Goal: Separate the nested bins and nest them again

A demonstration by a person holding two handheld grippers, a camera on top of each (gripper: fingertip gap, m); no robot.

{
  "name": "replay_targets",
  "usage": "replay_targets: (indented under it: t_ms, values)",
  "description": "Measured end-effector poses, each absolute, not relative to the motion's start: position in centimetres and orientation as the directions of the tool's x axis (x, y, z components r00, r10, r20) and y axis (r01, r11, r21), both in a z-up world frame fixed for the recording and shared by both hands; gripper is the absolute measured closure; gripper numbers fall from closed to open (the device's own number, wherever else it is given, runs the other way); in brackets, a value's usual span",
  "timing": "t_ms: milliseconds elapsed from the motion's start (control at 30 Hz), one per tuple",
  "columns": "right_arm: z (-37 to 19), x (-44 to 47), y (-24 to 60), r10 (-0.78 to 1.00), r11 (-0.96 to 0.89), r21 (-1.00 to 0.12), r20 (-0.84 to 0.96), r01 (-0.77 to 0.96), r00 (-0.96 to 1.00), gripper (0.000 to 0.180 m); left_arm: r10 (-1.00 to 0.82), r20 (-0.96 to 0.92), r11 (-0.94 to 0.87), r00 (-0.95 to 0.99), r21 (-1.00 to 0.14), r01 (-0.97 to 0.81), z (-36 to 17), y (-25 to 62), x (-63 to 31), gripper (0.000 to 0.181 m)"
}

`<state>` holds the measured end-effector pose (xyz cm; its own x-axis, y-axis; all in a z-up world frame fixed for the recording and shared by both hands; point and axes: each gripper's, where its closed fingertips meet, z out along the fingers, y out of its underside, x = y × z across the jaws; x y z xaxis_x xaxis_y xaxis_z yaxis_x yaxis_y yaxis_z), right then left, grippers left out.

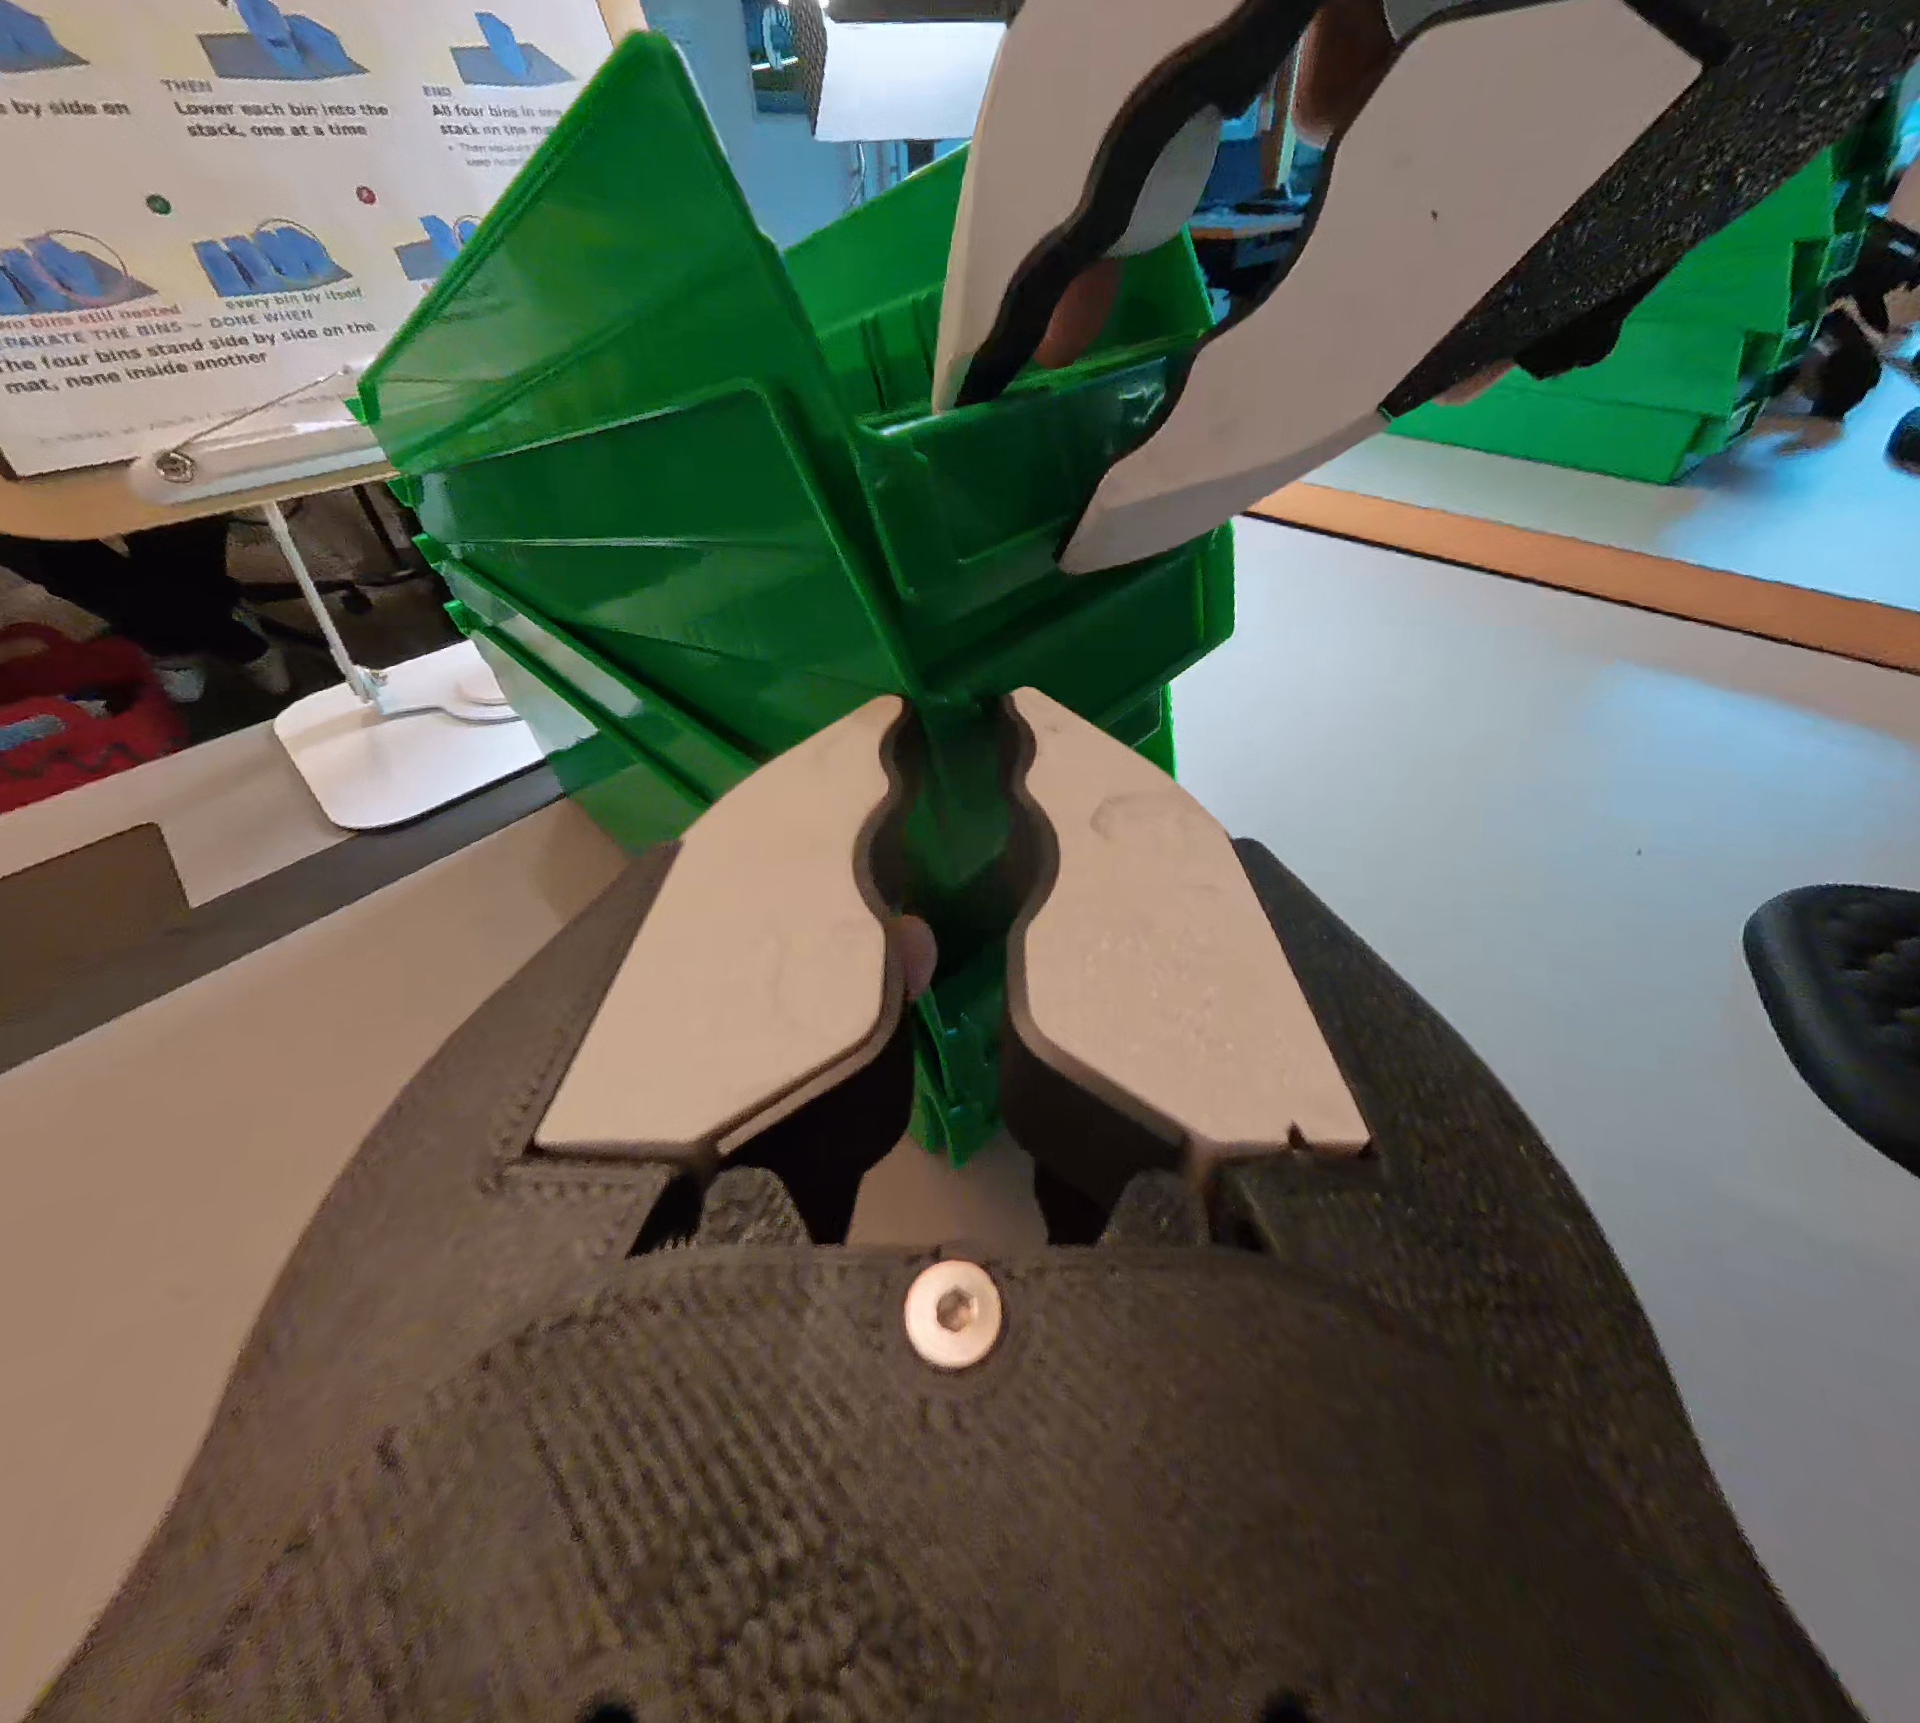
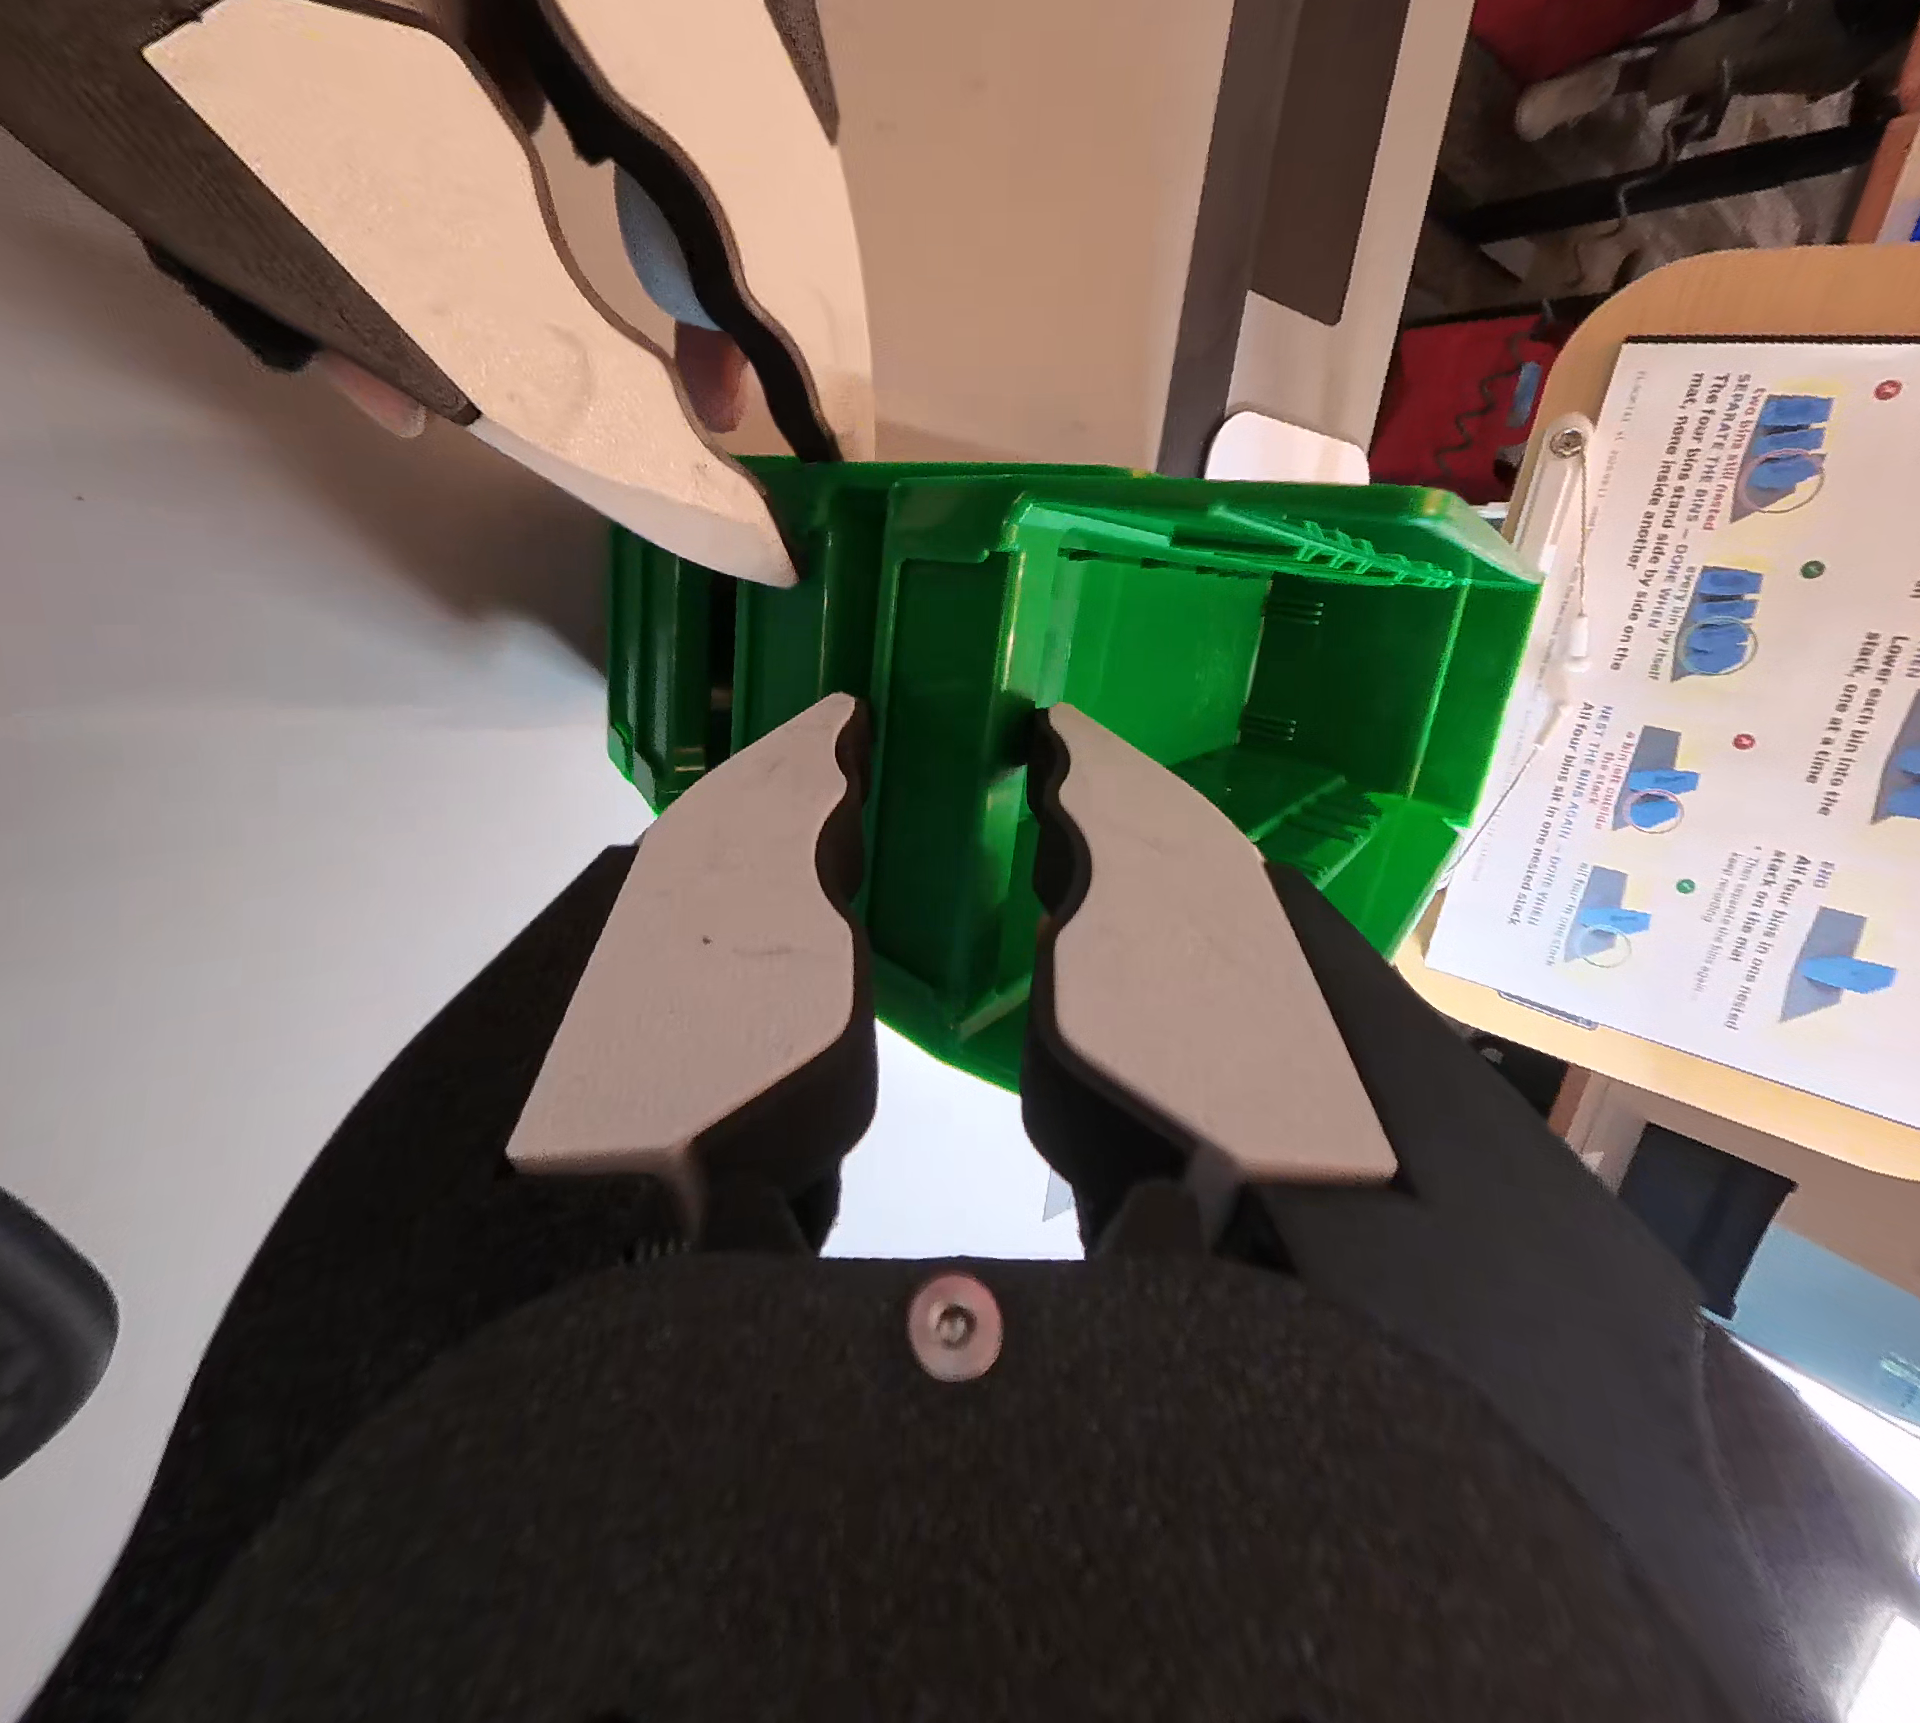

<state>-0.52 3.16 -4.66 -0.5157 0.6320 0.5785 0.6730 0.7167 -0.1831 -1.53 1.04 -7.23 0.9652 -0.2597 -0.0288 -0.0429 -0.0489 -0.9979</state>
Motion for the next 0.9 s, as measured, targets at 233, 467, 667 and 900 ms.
replay_targets:
  t_ms: [233,467,667,900]
  values:
    - [-4.9,-0.4,3.2,0.621,0.724,-0.16,0.574,0.671,-0.534,0.151,-0.289,0.018,-0.07,0.957,-0.998,-0.002,-7.9,1.0,-1.3,0.169]
    - [-4.8,-0.3,3.1,0.618,0.733,-0.172,0.572,0.659,-0.538,0.151,-0.302,0.013,-0.078,0.953,-0.997,-0.011,-8.1,0.9,-1.1,0.17]
    - [-4.9,-0.3,2.9,0.642,0.727,-0.215,0.55,0.652,-0.535,0.152,-0.311,0.025,-0.095,0.95,-0.995,-0.005,-8.3,0.7,-1.3,0.171]
    - [-6.3,0.0,2.8,0.618,0.729,-0.179,0.588,0.661,-0.523,0.151,-0.347,0.074,-0.151,0.935,-0.988,0.022,-9.4,0.7,-1.2,0.172]
